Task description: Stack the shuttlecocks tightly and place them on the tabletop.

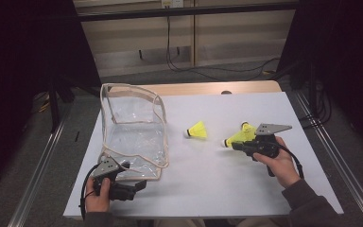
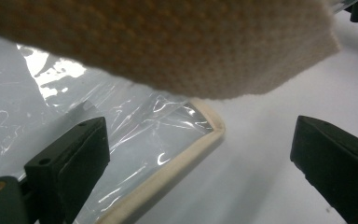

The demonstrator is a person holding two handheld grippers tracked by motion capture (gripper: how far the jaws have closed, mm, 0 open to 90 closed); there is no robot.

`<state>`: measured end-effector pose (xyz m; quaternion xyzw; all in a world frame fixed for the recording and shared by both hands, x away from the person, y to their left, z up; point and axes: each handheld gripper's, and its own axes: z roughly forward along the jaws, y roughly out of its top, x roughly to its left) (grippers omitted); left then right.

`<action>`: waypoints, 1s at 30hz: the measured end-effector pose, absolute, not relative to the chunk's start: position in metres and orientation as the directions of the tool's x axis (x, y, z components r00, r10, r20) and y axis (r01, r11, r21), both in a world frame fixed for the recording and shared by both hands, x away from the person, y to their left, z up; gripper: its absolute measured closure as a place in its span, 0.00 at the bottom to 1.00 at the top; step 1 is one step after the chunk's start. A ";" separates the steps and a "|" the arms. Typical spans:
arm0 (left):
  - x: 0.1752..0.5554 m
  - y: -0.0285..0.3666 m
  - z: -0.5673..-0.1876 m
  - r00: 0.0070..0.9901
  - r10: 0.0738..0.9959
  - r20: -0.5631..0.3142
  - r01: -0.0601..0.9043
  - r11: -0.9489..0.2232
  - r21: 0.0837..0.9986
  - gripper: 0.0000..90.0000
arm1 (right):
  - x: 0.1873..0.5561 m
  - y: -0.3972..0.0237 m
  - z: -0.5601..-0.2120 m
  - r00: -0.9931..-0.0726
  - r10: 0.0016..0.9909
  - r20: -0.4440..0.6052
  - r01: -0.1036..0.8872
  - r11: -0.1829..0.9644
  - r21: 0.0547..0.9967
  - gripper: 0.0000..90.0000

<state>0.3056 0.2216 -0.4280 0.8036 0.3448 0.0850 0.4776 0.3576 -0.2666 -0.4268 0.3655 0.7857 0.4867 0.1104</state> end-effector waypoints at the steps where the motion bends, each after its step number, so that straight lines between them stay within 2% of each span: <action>1: 0.306 0.222 -0.428 0.748 0.635 -0.193 0.473 -0.306 0.826 0.05 | 0.358 -0.266 -0.427 -0.709 0.681 0.181 0.467 0.261 0.845 0.97; 30: 0.306 0.222 -0.429 0.750 0.631 -0.197 0.472 -0.301 0.829 0.05 | 0.373 -0.257 -0.413 -0.695 0.694 0.190 0.470 0.239 0.850 0.97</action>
